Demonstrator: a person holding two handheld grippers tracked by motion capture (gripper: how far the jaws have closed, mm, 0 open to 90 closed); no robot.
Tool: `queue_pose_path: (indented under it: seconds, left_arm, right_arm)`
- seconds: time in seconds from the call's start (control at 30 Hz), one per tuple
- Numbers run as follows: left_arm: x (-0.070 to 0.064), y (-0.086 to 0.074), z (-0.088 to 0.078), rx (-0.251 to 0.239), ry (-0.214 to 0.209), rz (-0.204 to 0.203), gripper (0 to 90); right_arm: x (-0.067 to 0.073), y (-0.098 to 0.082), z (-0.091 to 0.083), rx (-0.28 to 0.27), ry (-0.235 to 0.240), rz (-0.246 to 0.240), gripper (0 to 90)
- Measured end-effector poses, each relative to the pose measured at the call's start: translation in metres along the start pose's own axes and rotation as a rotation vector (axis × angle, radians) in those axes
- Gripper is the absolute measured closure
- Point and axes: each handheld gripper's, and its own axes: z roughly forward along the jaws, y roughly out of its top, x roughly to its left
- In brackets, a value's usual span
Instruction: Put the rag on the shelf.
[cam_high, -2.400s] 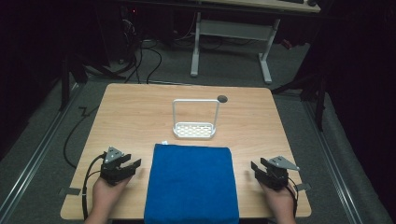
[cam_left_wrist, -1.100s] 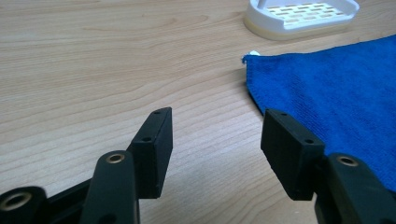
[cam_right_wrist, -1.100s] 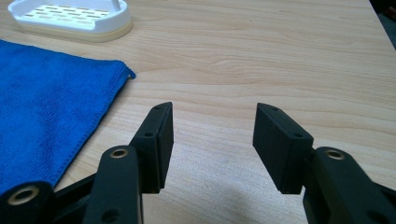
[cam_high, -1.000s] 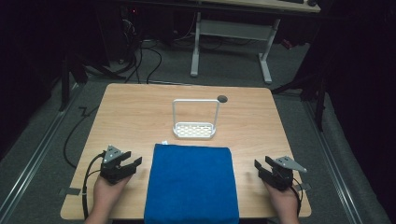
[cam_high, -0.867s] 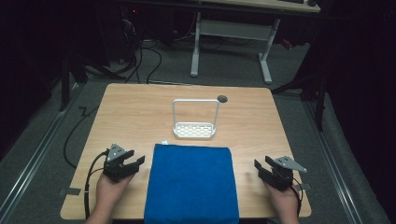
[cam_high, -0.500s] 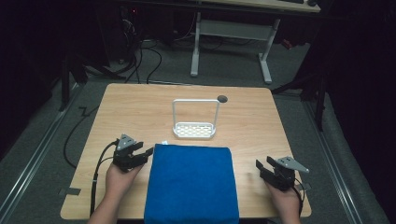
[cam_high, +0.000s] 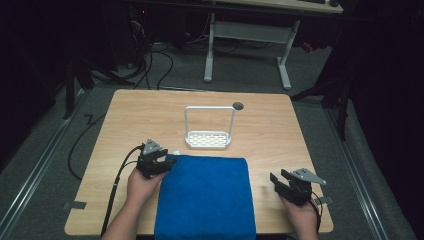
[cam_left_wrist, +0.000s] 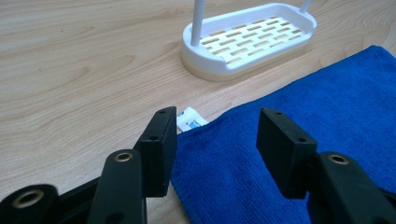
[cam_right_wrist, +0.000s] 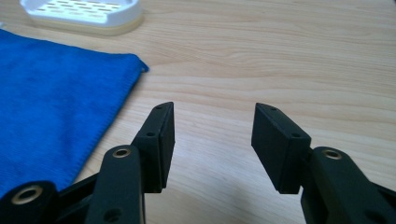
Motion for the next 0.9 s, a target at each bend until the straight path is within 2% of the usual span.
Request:
queue_pose_path:
  seconds: [0.17,0.43,0.6,0.73,0.9]
  left_arm:
    - [0.005,-0.003,0.002,0.012,0.003,-0.013,50.6]
    - [0.01,-0.006,0.008,0.044,0.03,-0.016,53.4]
    - [0.013,-0.008,0.013,0.067,0.037,-0.033,54.8]
    - [0.013,-0.01,0.016,0.084,0.04,-0.033,55.1]
    - [0.01,-0.01,0.015,0.092,0.034,-0.031,57.0]
  right_arm:
    - [0.014,0.013,0.011,0.022,0.055,-0.013,52.2]
    - [0.032,0.03,0.037,0.066,0.075,-0.071,58.3]
    - [0.034,0.036,0.052,0.076,0.087,-0.055,61.0]
    - [0.035,0.045,0.063,0.057,0.099,-0.041,61.9]
    - [0.04,0.053,0.073,0.05,0.109,-0.049,62.7]
